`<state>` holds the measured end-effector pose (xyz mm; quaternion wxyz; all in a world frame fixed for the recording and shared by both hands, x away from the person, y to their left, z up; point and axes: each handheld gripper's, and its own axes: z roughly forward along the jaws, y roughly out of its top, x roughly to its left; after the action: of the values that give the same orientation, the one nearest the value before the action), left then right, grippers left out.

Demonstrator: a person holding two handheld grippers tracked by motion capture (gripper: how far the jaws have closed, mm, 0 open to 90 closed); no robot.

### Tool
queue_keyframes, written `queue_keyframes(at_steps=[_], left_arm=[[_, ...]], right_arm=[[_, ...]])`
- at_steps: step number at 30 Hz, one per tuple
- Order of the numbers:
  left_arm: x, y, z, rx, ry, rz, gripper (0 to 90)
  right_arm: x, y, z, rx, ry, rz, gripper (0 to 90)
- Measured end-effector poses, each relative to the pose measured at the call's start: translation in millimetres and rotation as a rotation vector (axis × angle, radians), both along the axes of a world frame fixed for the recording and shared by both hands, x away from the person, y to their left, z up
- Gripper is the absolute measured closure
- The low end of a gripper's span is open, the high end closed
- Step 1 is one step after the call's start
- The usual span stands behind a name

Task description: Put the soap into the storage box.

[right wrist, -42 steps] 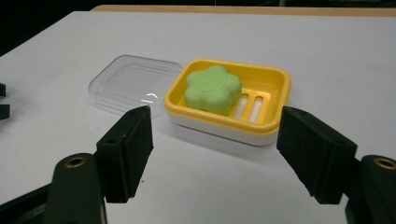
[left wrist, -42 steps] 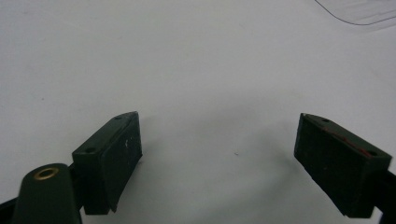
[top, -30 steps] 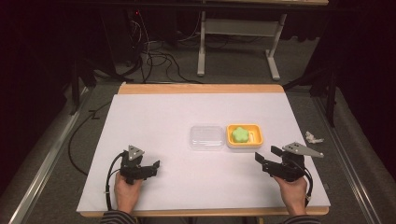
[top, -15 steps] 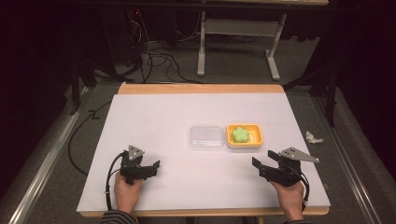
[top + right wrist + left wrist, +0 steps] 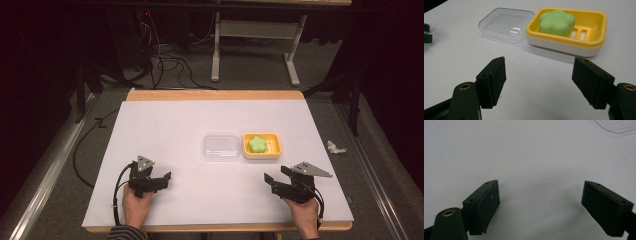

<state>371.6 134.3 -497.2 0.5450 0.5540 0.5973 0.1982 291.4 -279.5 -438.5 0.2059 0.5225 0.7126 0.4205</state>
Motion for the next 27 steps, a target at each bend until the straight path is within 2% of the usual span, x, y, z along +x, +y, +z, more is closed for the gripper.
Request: queue_keyframes(at_steps=[15, 20, 27], left_arm=[[0.0, 0.0, 0.0, 0.0, 0.0, -0.001, 15.6], [-0.2, 0.1, 0.1, 0.0, -0.001, -0.001, 15.6], [-0.1, 0.2, 0.1, -0.001, -0.001, -0.001, 15.6]], right_arm=[[5.2, 12.8, -12.3, -0.022, 0.032, 0.014, 28.3], [7.5, 15.4, -15.6, -0.048, 0.033, 0.021, 28.5], [11.0, 18.8, -22.0, -0.074, 0.058, 0.02, 28.7]])
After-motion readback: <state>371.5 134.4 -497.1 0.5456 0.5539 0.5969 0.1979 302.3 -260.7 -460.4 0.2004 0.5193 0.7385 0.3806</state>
